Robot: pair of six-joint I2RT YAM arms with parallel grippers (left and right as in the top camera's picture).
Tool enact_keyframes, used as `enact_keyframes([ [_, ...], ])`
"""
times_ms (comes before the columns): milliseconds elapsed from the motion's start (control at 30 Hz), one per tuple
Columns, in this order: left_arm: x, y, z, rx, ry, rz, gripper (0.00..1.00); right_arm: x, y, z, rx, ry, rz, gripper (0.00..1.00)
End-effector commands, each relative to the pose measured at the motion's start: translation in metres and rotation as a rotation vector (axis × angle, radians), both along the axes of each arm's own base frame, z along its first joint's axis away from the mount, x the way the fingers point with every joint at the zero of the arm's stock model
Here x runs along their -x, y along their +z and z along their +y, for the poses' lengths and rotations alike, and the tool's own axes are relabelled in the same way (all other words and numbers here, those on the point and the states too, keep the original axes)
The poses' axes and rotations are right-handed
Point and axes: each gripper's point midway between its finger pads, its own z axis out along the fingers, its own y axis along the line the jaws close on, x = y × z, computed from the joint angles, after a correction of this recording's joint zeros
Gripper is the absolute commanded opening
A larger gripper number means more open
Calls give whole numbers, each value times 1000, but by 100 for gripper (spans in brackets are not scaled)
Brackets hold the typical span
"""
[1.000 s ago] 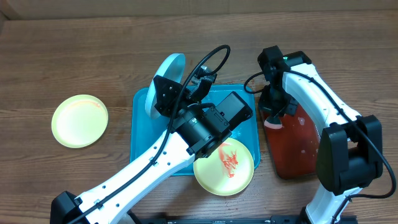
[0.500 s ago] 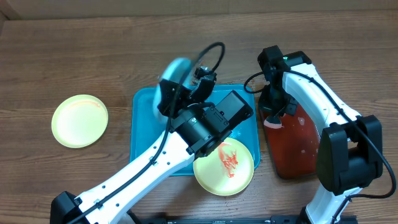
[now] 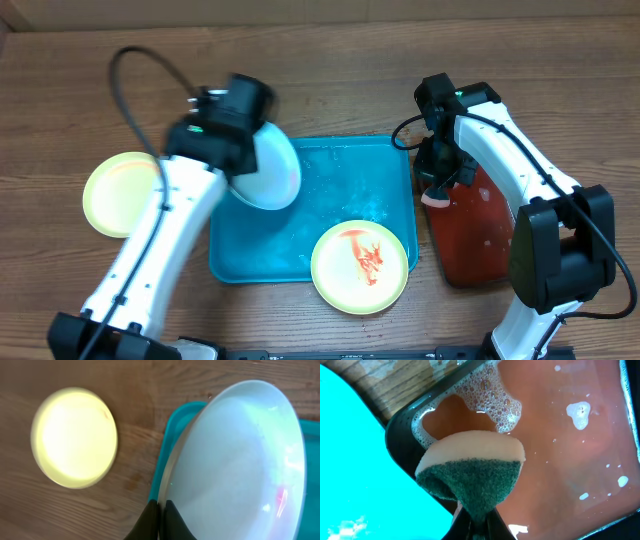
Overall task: Clean dirty plates on tray and stack at the side
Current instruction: 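Lower the blue plate onto the yellow plate and release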
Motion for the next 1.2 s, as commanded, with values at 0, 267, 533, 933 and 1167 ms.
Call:
enact_keyframes([
  [0,2,-8,22,329,138,16,5,0,-1,2,-15,6,2,4],
  [267,26,-60,120,557,469,-14,5,-1,-1,4,-27,5,1,4],
  [533,66,-108,206,646,774,-173,4,0,-1,7,-50,11,8,4],
  [933,77,-108,247,538,870,-250,5,1,-1,9,-57,26,12,4],
  [1167,84,-110,254,490,900,-234,4,3,-1,8,-56,32,19,4],
])
